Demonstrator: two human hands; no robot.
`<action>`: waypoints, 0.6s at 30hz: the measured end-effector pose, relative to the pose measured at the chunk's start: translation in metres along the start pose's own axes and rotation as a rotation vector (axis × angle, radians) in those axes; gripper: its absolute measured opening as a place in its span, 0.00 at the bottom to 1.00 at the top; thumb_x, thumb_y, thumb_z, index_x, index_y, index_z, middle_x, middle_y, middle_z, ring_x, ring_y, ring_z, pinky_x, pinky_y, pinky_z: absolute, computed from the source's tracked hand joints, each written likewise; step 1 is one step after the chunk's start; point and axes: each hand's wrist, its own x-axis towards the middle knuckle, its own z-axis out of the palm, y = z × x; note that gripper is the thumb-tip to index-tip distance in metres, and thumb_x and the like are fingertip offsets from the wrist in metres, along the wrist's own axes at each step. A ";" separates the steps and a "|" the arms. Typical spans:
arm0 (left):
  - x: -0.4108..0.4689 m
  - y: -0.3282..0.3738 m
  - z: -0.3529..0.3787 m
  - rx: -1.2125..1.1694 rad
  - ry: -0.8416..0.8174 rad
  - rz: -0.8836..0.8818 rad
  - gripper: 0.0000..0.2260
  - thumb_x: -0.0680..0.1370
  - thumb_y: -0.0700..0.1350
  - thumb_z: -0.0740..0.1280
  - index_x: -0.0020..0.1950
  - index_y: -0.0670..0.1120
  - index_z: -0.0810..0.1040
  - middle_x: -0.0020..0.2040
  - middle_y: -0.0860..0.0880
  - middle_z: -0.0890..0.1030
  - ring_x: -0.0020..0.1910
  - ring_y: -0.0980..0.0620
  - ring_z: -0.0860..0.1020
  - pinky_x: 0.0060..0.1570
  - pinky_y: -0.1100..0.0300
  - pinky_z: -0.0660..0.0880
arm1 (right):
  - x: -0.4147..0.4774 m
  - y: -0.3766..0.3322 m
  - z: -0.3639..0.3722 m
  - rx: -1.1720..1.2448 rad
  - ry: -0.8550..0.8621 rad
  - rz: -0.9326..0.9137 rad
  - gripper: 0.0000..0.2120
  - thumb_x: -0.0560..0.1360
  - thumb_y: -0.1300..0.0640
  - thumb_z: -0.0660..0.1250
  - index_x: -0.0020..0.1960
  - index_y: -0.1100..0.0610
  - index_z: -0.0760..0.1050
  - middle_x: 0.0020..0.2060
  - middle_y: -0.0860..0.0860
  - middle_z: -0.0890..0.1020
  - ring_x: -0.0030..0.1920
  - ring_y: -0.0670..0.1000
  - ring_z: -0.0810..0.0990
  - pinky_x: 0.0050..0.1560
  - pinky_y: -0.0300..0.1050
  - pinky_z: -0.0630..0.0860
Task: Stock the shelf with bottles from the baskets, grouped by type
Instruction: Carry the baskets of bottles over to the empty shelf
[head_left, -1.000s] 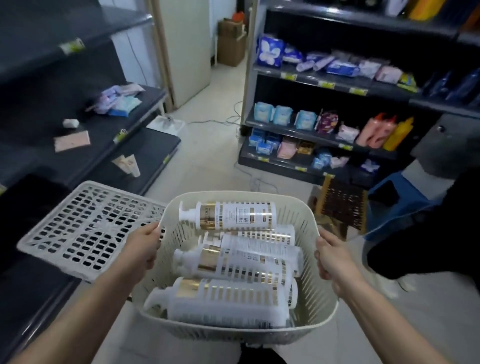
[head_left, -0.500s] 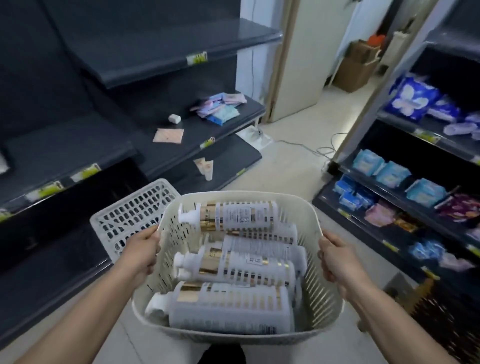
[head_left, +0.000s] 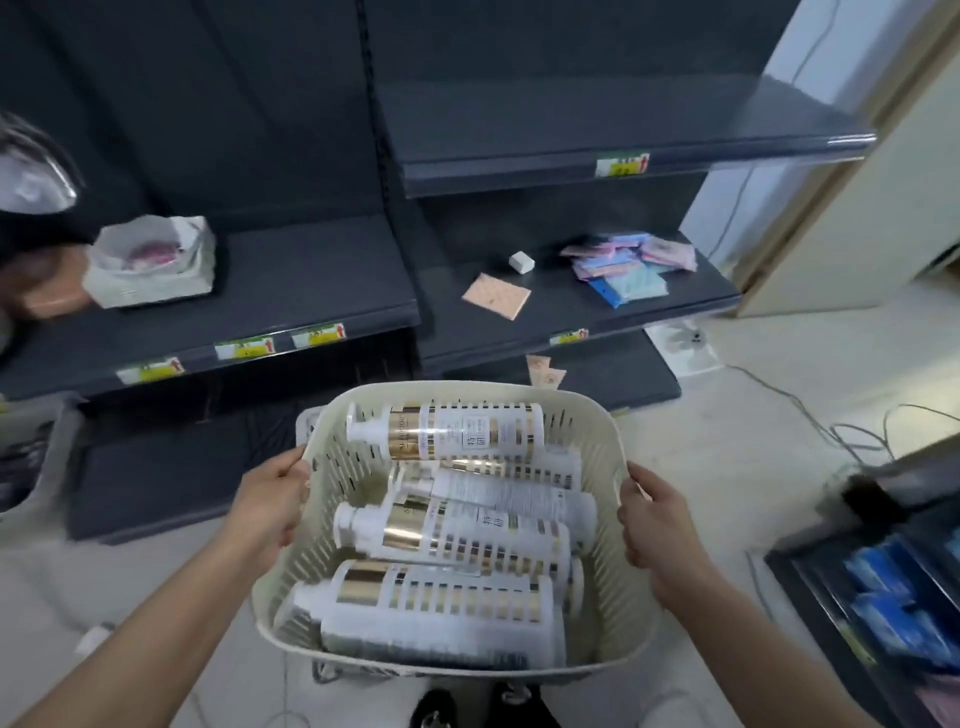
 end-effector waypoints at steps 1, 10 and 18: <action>0.003 0.001 -0.001 -0.025 0.032 -0.005 0.15 0.83 0.43 0.57 0.67 0.53 0.75 0.26 0.51 0.69 0.24 0.54 0.57 0.21 0.66 0.54 | 0.013 -0.007 0.007 -0.019 -0.033 -0.007 0.15 0.84 0.57 0.53 0.51 0.50 0.79 0.18 0.43 0.68 0.20 0.45 0.60 0.21 0.36 0.56; 0.049 0.018 -0.012 -0.196 0.221 -0.085 0.14 0.84 0.43 0.55 0.59 0.55 0.79 0.20 0.56 0.70 0.24 0.54 0.56 0.20 0.68 0.53 | 0.106 -0.060 0.081 -0.056 -0.259 -0.037 0.15 0.83 0.56 0.55 0.52 0.43 0.79 0.18 0.43 0.70 0.24 0.47 0.59 0.28 0.40 0.55; 0.106 0.029 -0.023 -0.252 0.325 -0.127 0.13 0.83 0.42 0.57 0.58 0.55 0.79 0.19 0.56 0.72 0.17 0.58 0.59 0.17 0.70 0.54 | 0.158 -0.073 0.152 -0.108 -0.248 -0.063 0.15 0.83 0.55 0.56 0.50 0.42 0.79 0.23 0.42 0.74 0.26 0.46 0.64 0.27 0.41 0.61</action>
